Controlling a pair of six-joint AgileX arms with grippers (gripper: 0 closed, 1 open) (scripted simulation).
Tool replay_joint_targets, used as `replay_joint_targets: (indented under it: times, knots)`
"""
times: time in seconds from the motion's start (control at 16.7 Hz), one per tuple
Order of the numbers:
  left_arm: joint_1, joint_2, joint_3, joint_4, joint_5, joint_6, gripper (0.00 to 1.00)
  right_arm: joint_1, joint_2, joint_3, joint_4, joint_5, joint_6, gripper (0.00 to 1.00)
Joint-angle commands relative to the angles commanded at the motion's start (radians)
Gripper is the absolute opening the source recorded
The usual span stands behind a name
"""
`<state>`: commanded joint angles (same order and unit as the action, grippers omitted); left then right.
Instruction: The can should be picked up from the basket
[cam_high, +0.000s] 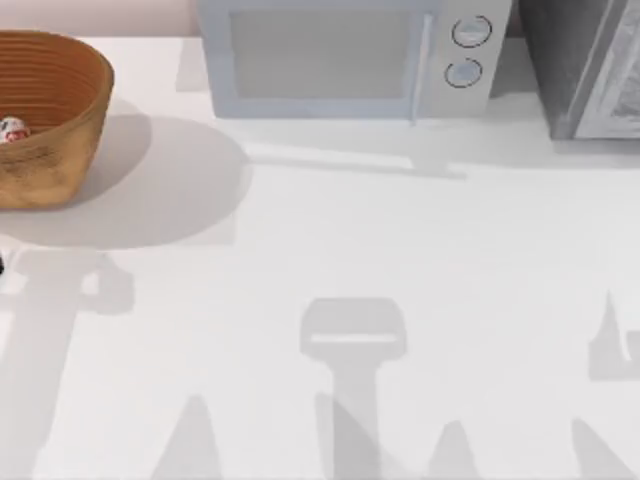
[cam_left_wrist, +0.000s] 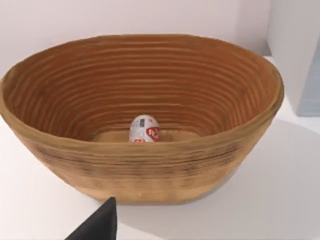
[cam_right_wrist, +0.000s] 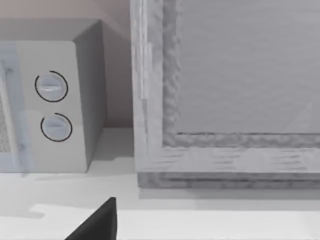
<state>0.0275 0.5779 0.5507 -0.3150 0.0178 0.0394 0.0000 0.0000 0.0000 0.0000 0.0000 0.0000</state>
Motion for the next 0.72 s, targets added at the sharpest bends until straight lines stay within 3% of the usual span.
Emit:
replay_joint_targets:
  times: [0.72]
  knots:
    - [0.062, 1.2, 1.138, -0.655, 0.036, 0.074, 1.0, 0.0, 0.0, 0.0, 0.0, 0.0, 0.0, 1.0]
